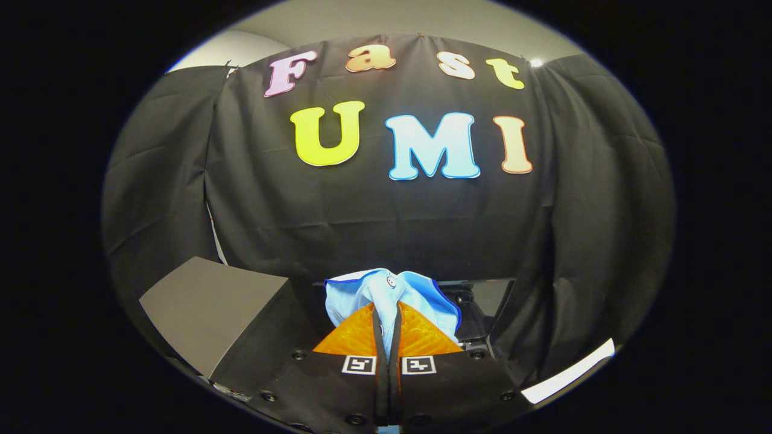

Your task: Put the clothes into the washing machine and then close the washing machine lid.

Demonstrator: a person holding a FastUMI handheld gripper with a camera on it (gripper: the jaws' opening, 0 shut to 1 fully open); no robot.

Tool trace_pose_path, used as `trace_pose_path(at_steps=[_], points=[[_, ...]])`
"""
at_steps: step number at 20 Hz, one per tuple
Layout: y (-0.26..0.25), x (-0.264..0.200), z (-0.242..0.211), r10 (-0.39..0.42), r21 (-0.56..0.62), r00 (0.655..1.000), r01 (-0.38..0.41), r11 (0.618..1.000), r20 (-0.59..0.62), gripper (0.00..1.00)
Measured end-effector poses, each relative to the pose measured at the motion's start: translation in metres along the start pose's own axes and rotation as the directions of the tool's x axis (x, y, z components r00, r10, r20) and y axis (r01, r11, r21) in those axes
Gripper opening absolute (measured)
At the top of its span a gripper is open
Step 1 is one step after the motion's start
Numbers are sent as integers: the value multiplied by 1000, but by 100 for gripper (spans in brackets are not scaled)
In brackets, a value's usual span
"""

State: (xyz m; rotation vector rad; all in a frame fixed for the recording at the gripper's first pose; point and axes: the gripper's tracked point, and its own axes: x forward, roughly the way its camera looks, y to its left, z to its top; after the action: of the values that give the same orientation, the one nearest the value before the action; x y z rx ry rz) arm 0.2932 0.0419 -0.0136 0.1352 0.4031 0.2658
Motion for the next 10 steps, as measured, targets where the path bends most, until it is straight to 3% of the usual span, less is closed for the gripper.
trace_pose_path(at_steps=[10], points=[[-28, 28, -68, -12, 12, 992, 14, 1000, -122, 2]])
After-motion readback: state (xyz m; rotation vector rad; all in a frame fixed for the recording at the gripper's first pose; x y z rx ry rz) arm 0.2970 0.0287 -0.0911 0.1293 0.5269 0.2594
